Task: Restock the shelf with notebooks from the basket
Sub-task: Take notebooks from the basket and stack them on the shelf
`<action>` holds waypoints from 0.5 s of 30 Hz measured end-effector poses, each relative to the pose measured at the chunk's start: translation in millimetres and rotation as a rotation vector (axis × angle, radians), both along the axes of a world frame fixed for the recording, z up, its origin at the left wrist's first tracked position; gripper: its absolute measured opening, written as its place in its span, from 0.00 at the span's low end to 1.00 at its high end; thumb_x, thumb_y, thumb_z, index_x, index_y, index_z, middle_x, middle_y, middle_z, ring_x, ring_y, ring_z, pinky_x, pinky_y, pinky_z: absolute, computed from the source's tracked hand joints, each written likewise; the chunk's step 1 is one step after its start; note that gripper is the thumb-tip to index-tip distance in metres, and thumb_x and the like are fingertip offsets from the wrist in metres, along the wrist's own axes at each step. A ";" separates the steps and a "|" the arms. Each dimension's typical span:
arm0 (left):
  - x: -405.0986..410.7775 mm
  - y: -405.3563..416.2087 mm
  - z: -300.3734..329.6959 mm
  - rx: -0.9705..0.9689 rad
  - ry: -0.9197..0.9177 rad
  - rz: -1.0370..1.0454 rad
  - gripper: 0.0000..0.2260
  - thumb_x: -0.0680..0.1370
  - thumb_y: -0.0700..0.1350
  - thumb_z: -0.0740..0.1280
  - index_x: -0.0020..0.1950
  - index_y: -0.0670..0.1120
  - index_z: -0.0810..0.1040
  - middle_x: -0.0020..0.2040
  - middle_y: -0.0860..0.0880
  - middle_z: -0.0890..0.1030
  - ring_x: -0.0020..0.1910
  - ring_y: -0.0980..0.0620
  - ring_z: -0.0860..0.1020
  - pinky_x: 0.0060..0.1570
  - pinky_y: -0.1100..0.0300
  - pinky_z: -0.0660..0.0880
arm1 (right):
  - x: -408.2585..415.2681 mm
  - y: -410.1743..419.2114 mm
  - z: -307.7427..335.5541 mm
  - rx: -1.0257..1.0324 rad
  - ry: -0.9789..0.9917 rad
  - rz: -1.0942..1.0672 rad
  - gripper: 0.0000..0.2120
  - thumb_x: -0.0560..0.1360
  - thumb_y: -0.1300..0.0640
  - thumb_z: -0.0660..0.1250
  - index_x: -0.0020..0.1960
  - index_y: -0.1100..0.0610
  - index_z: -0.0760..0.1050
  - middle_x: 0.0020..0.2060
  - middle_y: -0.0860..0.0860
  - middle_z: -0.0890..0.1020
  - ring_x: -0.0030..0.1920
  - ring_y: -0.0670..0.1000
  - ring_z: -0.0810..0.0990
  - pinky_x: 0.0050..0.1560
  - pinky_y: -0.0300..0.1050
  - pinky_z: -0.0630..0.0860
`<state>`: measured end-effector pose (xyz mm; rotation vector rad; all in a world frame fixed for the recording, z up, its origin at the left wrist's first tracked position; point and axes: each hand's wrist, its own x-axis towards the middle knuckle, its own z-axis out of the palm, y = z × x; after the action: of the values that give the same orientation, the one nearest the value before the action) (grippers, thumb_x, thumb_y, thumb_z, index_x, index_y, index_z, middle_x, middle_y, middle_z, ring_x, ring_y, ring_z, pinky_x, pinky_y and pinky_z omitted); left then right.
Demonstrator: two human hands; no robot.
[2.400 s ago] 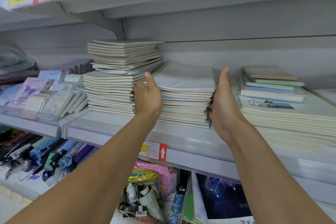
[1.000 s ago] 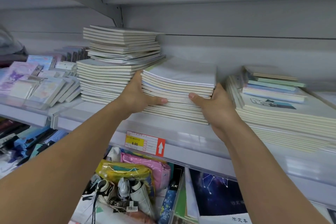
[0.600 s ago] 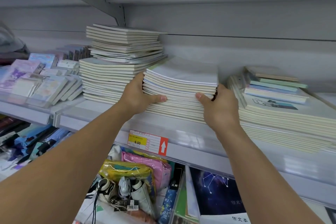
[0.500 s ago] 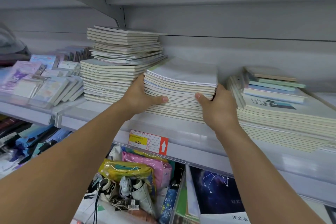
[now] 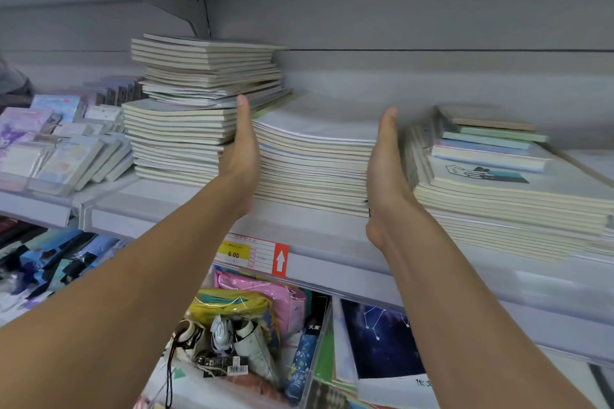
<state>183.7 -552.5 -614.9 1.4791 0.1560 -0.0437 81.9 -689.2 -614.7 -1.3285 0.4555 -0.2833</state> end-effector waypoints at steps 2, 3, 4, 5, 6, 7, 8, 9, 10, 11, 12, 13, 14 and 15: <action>1.1 1.9 -0.1 0.000 -0.011 -0.055 0.63 0.48 0.84 0.53 0.79 0.55 0.58 0.78 0.50 0.62 0.76 0.44 0.62 0.73 0.41 0.58 | -0.2 0.4 -0.1 0.000 0.032 0.003 0.50 0.65 0.17 0.50 0.80 0.43 0.56 0.80 0.46 0.57 0.78 0.53 0.58 0.75 0.58 0.55; 0.6 1.4 -1.4 0.015 -0.031 -0.085 0.60 0.52 0.84 0.53 0.79 0.55 0.57 0.79 0.50 0.60 0.76 0.45 0.60 0.74 0.41 0.56 | -1.5 -0.4 -0.1 0.011 0.034 0.003 0.50 0.65 0.17 0.51 0.80 0.43 0.56 0.80 0.46 0.58 0.78 0.54 0.59 0.75 0.59 0.55; 0.8 1.3 -2.7 0.032 -0.061 -0.118 0.57 0.56 0.84 0.53 0.79 0.56 0.56 0.79 0.51 0.59 0.77 0.45 0.59 0.75 0.41 0.55 | -1.5 -2.2 -0.3 0.021 0.022 0.006 0.50 0.65 0.17 0.52 0.80 0.42 0.56 0.80 0.45 0.58 0.78 0.53 0.58 0.75 0.59 0.55; 0.9 1.4 -4.5 0.047 -0.086 -0.153 0.54 0.59 0.83 0.53 0.79 0.57 0.56 0.79 0.51 0.59 0.77 0.46 0.59 0.75 0.41 0.55 | -2.0 -3.9 -0.5 0.026 0.007 0.009 0.49 0.66 0.18 0.54 0.80 0.41 0.55 0.80 0.44 0.57 0.78 0.52 0.58 0.75 0.58 0.54; 1.0 2.4 -4.8 0.064 -0.102 -0.201 0.52 0.60 0.82 0.55 0.79 0.58 0.57 0.79 0.52 0.60 0.76 0.46 0.60 0.75 0.41 0.55 | -2.5 -4.7 -0.8 0.020 -0.004 0.012 0.47 0.66 0.19 0.56 0.79 0.41 0.55 0.79 0.44 0.58 0.78 0.51 0.58 0.74 0.57 0.54; 1.2 4.5 -4.2 0.090 -0.112 -0.272 0.51 0.59 0.82 0.57 0.78 0.59 0.59 0.78 0.52 0.62 0.76 0.46 0.62 0.74 0.40 0.56 | -4.2 -4.4 -1.1 0.007 -0.009 0.010 0.46 0.67 0.22 0.60 0.79 0.41 0.58 0.78 0.44 0.61 0.77 0.51 0.61 0.74 0.57 0.56; 0.9 8.6 -3.3 0.125 -0.121 -0.364 0.50 0.59 0.81 0.62 0.77 0.60 0.62 0.77 0.51 0.65 0.75 0.46 0.64 0.74 0.40 0.57 | -5.5 -3.8 -1.4 -0.006 -0.007 0.001 0.43 0.66 0.25 0.64 0.76 0.43 0.63 0.75 0.45 0.66 0.74 0.52 0.66 0.71 0.56 0.61; 2.3 14.3 -3.6 0.170 -0.132 -0.472 0.48 0.59 0.77 0.67 0.75 0.59 0.66 0.75 0.51 0.69 0.73 0.46 0.67 0.73 0.41 0.58 | -6.1 -3.0 -2.0 -0.015 0.007 -0.011 0.39 0.64 0.31 0.68 0.72 0.46 0.69 0.70 0.46 0.72 0.67 0.52 0.72 0.66 0.54 0.68; 4.0 20.4 -4.9 0.229 -0.155 -0.572 0.43 0.61 0.71 0.74 0.72 0.56 0.71 0.71 0.51 0.74 0.71 0.47 0.70 0.73 0.42 0.60 | -6.4 -2.6 -3.2 -0.029 0.025 -0.018 0.34 0.64 0.39 0.70 0.67 0.51 0.73 0.62 0.47 0.77 0.59 0.51 0.76 0.56 0.51 0.72; 5.7 23.9 -6.8 0.304 -0.195 -0.641 0.37 0.63 0.61 0.79 0.69 0.53 0.75 0.67 0.51 0.78 0.67 0.47 0.74 0.71 0.44 0.64 | -7.1 -2.7 -4.9 -0.062 0.044 -0.027 0.28 0.65 0.47 0.70 0.63 0.54 0.74 0.54 0.48 0.77 0.51 0.49 0.76 0.45 0.46 0.71; 8.2 25.3 -9.7 0.386 -0.237 -0.650 0.34 0.63 0.51 0.82 0.68 0.50 0.76 0.63 0.50 0.81 0.64 0.48 0.77 0.70 0.46 0.67 | -7.8 -3.3 -7.0 -0.130 0.068 -0.042 0.21 0.67 0.55 0.70 0.58 0.57 0.73 0.47 0.48 0.75 0.44 0.47 0.74 0.39 0.43 0.68; 10.7 25.3 -13.3 0.463 -0.262 -0.592 0.37 0.61 0.42 0.83 0.67 0.48 0.74 0.60 0.50 0.82 0.61 0.48 0.78 0.68 0.47 0.70 | -8.0 -4.2 -9.5 -0.231 0.097 -0.053 0.16 0.68 0.61 0.70 0.55 0.58 0.72 0.45 0.49 0.73 0.41 0.47 0.72 0.36 0.41 0.67; 12.3 24.4 -16.5 0.532 -0.275 -0.490 0.40 0.58 0.37 0.84 0.67 0.47 0.73 0.59 0.49 0.82 0.60 0.48 0.78 0.65 0.49 0.73 | -6.6 -5.5 -13.0 -0.333 0.113 -0.057 0.15 0.70 0.65 0.69 0.55 0.59 0.71 0.46 0.51 0.74 0.41 0.48 0.73 0.35 0.41 0.71; 14.0 23.2 -18.9 0.570 -0.286 -0.402 0.42 0.55 0.34 0.84 0.66 0.47 0.72 0.57 0.49 0.82 0.58 0.48 0.78 0.62 0.51 0.76 | -4.6 -7.0 -16.9 -0.423 0.120 -0.048 0.19 0.70 0.68 0.70 0.59 0.60 0.70 0.50 0.53 0.76 0.44 0.50 0.76 0.39 0.42 0.76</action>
<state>197.8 -529.3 -633.8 2.0465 -0.3938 -0.1188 77.3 -696.2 -631.6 -1.7559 0.5486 -0.3543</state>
